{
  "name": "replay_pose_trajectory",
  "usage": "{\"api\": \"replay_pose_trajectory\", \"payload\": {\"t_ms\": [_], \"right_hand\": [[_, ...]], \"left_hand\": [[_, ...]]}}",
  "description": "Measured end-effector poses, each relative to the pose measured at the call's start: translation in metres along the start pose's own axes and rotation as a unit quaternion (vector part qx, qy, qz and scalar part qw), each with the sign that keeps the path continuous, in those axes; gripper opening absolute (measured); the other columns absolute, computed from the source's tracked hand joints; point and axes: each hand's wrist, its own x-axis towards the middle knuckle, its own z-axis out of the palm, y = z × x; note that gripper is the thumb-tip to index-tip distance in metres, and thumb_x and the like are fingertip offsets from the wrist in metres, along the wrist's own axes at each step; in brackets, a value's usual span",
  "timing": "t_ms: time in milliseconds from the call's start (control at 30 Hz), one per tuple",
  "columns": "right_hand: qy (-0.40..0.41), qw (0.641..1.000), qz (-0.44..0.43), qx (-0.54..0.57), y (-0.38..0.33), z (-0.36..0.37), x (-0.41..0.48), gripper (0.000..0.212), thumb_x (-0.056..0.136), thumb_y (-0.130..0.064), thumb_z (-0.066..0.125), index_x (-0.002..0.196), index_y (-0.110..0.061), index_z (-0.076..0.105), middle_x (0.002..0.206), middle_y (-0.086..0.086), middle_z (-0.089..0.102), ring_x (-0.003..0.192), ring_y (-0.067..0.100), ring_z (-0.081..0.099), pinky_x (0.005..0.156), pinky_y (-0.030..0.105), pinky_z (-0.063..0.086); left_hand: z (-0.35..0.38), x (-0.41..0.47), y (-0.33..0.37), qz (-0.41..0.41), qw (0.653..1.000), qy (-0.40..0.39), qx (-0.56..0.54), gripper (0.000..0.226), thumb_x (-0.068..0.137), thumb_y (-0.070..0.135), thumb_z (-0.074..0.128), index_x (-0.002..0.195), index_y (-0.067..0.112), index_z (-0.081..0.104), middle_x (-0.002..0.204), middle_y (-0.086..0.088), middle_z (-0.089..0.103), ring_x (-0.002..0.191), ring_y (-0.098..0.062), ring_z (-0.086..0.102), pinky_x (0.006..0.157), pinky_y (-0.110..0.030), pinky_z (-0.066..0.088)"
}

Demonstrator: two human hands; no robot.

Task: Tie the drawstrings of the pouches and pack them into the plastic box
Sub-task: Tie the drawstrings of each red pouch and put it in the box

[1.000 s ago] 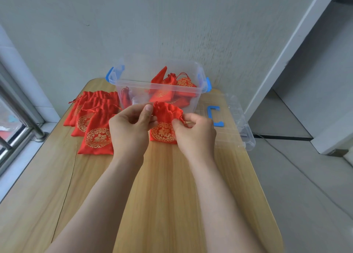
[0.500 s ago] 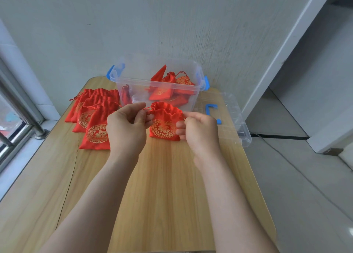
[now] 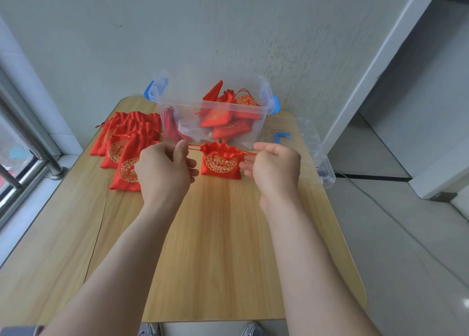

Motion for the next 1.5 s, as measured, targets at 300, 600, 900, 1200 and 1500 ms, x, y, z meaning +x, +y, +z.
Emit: {"api": "replay_pose_trajectory", "payload": {"t_ms": [300,600,900,1200,1500], "right_hand": [[0.045,0.981,0.062,0.178,-0.007,-0.002,-0.005,0.043,0.097,0.013,0.035,0.121,-0.01,0.063,0.104,0.018,0.075,0.08,0.027,0.081,0.08,0.041,0.067],[0.084,0.893,0.191,0.4,-0.013,0.003,-0.01,0.035,0.105,0.008,0.033,0.128,-0.008,0.054,0.11,0.02,0.069,0.086,0.038,0.079,0.083,0.05,0.066],[-0.035,0.917,0.206,0.34,-0.009,0.016,-0.013,0.032,0.105,0.001,0.037,0.111,-0.017,0.063,0.07,0.001,0.068,0.039,0.006,0.037,0.039,0.019,0.032],[-0.199,0.961,0.187,-0.039,0.006,0.012,-0.024,0.036,0.097,0.003,0.033,0.112,-0.002,0.065,0.08,0.011,0.063,0.058,0.027,0.073,0.054,0.033,0.061],[-0.236,0.923,0.076,-0.293,0.032,0.019,-0.011,0.03,0.087,-0.001,0.053,0.091,-0.019,0.077,0.093,0.011,0.08,0.085,0.033,0.079,0.075,0.039,0.065]], "left_hand": [[-0.002,0.001,0.003,-0.1,0.984,0.006,-0.146,0.027,0.112,0.028,0.051,0.099,0.007,0.061,0.079,-0.009,0.074,0.067,-0.02,0.078,0.065,-0.039,0.067],[0.001,0.0,0.008,-0.161,0.945,0.035,-0.281,0.022,0.114,0.024,0.046,0.116,0.004,0.053,0.091,-0.016,0.074,0.074,-0.02,0.08,0.062,-0.03,0.065],[0.005,-0.004,0.019,-0.161,0.931,-0.078,-0.319,0.038,0.117,0.029,0.036,0.108,-0.001,0.057,0.094,-0.014,0.081,0.085,-0.024,0.081,0.065,-0.03,0.065],[-0.003,-0.002,0.008,-0.179,0.966,-0.176,-0.056,0.033,0.115,0.027,0.03,0.111,0.003,0.053,0.081,-0.014,0.08,0.07,-0.029,0.08,0.074,-0.048,0.067],[-0.007,-0.01,0.001,-0.163,0.94,-0.291,0.073,0.033,0.114,0.022,0.041,0.105,-0.005,0.055,0.085,-0.021,0.079,0.075,-0.036,0.08,0.054,-0.036,0.063]]}}
